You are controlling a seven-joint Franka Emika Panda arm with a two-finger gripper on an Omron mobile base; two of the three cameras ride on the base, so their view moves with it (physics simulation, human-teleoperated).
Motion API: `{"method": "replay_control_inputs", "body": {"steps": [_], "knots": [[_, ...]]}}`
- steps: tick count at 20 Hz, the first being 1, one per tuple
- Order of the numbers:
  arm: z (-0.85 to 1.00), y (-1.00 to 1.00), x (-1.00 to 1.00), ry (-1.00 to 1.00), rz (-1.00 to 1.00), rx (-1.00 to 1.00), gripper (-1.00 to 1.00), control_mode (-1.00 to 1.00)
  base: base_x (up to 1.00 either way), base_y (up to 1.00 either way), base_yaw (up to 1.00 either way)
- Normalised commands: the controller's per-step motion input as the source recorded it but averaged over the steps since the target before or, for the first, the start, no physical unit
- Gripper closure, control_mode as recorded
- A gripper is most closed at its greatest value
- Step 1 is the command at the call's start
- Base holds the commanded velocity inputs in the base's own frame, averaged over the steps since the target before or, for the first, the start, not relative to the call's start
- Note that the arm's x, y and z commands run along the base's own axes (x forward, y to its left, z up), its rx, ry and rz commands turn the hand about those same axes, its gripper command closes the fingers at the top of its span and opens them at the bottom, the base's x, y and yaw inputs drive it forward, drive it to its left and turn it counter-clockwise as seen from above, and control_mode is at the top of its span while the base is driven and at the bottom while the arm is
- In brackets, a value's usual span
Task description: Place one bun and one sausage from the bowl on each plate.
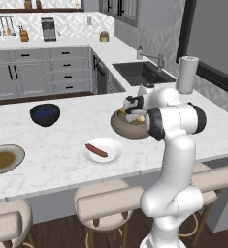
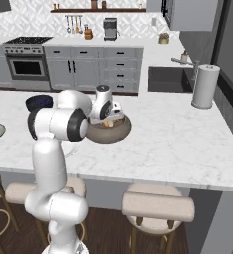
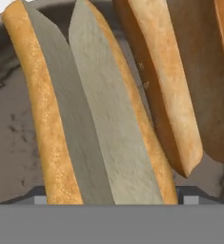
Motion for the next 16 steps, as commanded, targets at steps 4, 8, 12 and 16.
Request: {"method": "replay_control_inputs", "body": {"steps": [4, 8, 12, 16], "knots": [[0.33, 0.02, -0.12, 0.0, 0.0, 0.0, 1.0, -1.0, 0.0, 0.0, 0.0], [0.97, 0.09, -0.23, 0.0, 0.0, 0.0, 1.0, -1.0, 0.0, 0.0, 0.0], [0.9, 0.27, -0.65, 0.03, 0.0, 0.0, 1.0, -1.0, 0.0, 0.0, 0.0], [0.21, 1.0, -0.58, 0.06, 0.06, 0.0, 1.0, -1.0, 0.0, 0.0, 0.0]]}}
